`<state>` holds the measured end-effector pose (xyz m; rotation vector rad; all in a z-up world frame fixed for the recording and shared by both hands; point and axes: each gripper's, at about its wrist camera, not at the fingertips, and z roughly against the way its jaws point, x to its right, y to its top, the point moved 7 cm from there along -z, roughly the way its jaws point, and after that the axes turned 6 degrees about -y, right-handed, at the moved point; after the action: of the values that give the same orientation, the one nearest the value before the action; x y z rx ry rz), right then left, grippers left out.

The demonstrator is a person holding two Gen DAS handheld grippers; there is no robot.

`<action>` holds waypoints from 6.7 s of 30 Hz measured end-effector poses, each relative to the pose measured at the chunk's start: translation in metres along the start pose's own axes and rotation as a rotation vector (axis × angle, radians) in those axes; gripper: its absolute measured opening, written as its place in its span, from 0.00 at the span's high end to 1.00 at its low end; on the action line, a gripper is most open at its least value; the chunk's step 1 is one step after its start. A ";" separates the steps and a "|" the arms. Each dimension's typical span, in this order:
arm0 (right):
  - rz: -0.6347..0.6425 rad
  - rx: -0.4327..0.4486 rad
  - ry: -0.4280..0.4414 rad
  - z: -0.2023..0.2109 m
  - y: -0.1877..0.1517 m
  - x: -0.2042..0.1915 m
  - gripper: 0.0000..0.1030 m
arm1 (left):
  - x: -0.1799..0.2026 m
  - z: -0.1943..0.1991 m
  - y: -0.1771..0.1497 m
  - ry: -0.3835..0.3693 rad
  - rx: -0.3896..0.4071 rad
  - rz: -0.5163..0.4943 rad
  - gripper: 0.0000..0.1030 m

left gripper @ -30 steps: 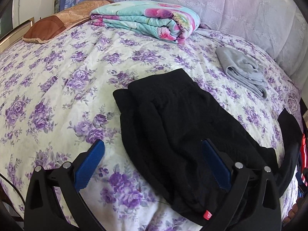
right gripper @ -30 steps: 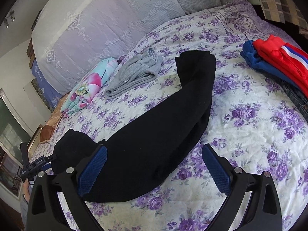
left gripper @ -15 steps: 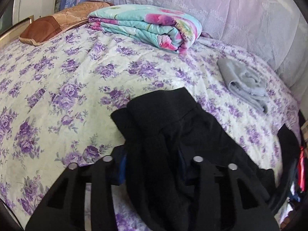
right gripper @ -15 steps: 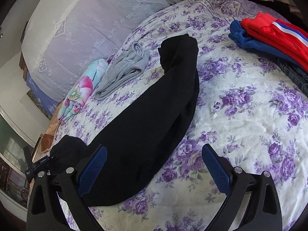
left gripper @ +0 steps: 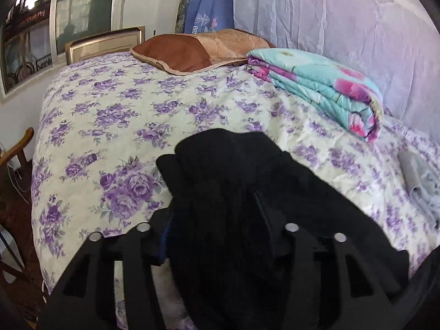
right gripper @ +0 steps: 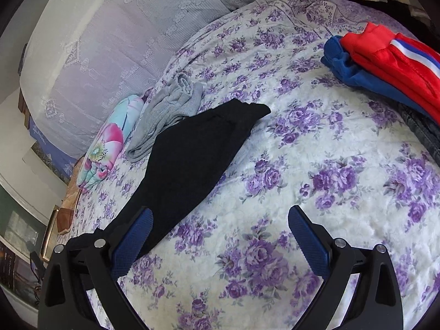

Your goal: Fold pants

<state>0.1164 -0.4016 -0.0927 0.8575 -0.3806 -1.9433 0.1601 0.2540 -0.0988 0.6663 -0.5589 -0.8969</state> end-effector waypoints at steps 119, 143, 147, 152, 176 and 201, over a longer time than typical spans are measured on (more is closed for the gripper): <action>-0.063 0.241 0.107 0.162 0.008 0.048 0.97 | 0.051 0.079 0.061 -0.602 -0.125 0.091 0.91; -0.095 0.025 -0.176 -0.079 0.149 0.070 0.50 | 0.129 -0.078 0.097 -0.353 -0.195 -0.049 0.90; -0.084 0.081 -0.117 -0.035 0.145 0.061 0.50 | 0.086 -0.057 0.082 -0.394 -0.258 0.038 0.78; -0.033 0.104 -0.061 0.026 0.107 0.046 0.50 | 0.029 -0.013 0.045 -0.404 -0.275 0.070 0.78; -0.207 0.057 0.005 0.142 -0.079 0.106 0.45 | 0.000 0.013 -0.051 -0.482 -0.344 0.088 0.74; -0.153 -0.037 -0.056 0.131 -0.070 0.126 0.79 | -0.070 0.032 -0.039 -0.424 -0.297 0.177 0.70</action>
<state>-0.0597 -0.4853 -0.0918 0.8296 -0.3185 -2.1129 0.0821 0.2865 -0.1175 0.1503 -0.8287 -0.9344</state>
